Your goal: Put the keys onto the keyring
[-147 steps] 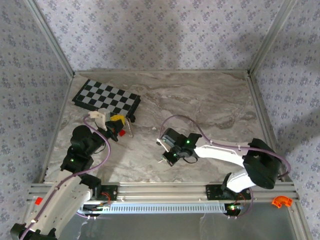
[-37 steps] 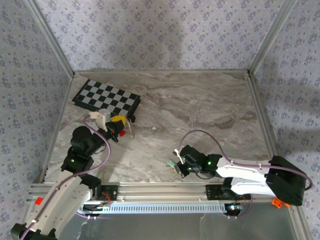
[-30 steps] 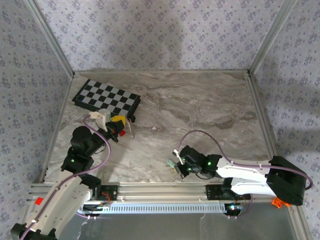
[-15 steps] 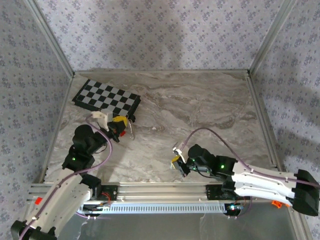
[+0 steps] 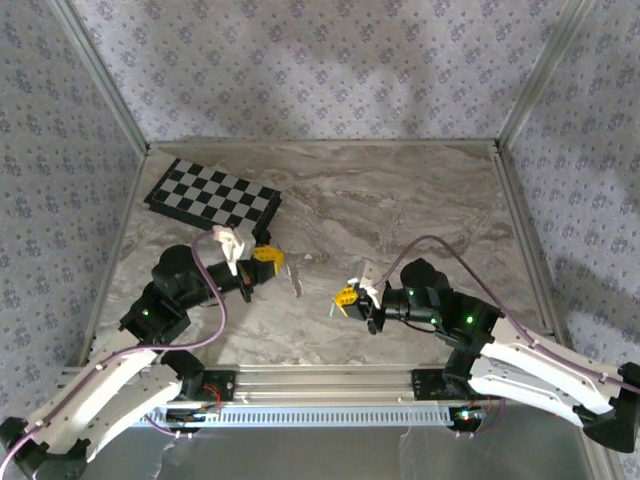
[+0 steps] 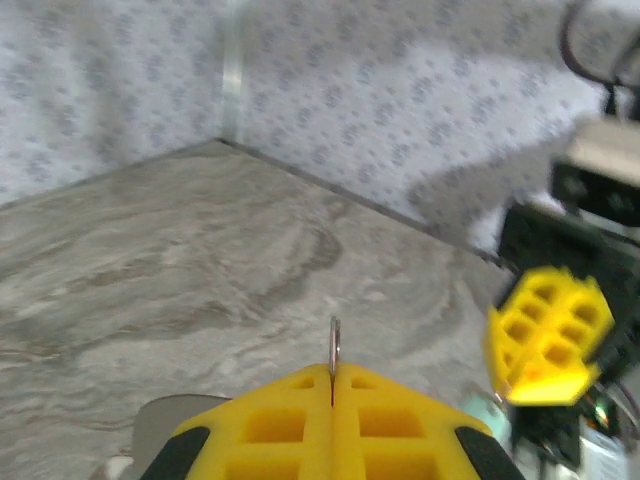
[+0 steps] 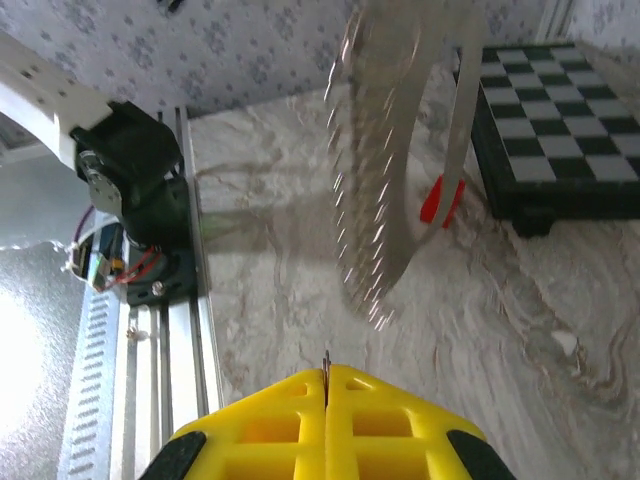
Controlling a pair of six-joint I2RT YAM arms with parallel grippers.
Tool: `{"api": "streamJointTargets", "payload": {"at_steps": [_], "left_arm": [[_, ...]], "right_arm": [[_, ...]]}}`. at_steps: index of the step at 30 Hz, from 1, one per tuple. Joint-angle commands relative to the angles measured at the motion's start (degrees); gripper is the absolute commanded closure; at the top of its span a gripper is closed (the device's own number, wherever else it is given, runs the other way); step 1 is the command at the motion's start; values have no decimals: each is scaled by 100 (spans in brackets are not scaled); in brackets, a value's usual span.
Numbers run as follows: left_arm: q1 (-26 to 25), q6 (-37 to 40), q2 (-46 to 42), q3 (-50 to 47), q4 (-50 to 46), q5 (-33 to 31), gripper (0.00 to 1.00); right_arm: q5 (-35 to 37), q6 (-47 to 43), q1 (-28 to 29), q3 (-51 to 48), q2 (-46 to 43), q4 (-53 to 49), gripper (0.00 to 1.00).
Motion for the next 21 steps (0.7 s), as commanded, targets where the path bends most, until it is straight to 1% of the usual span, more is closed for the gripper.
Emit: {"api": "streamJointTargets", "payload": {"at_steps": [1, 4, 8, 13, 16, 21], "left_arm": [[-297, 668, 21, 236, -244, 334, 100], [-396, 792, 111, 261, -276, 723, 100], [-622, 975, 224, 324, -395, 961, 100], [-992, 1244, 403, 496, -755, 780, 100], [-1157, 1321, 466, 526, -794, 662, 100], [-1264, 1405, 582, 538, -861, 516, 100]], "right_arm": [[-203, -333, -16, 565, 124, -555, 100], [-182, -449, 19, 804, 172, -799, 100], [-77, -584, 126, 1129, 218, -1138, 100], [210, -902, 376, 1529, 504, -1594, 100], [299, -1048, 477, 1677, 706, -1718, 100], [280, -1112, 490, 1751, 821, -1657, 100]]}}
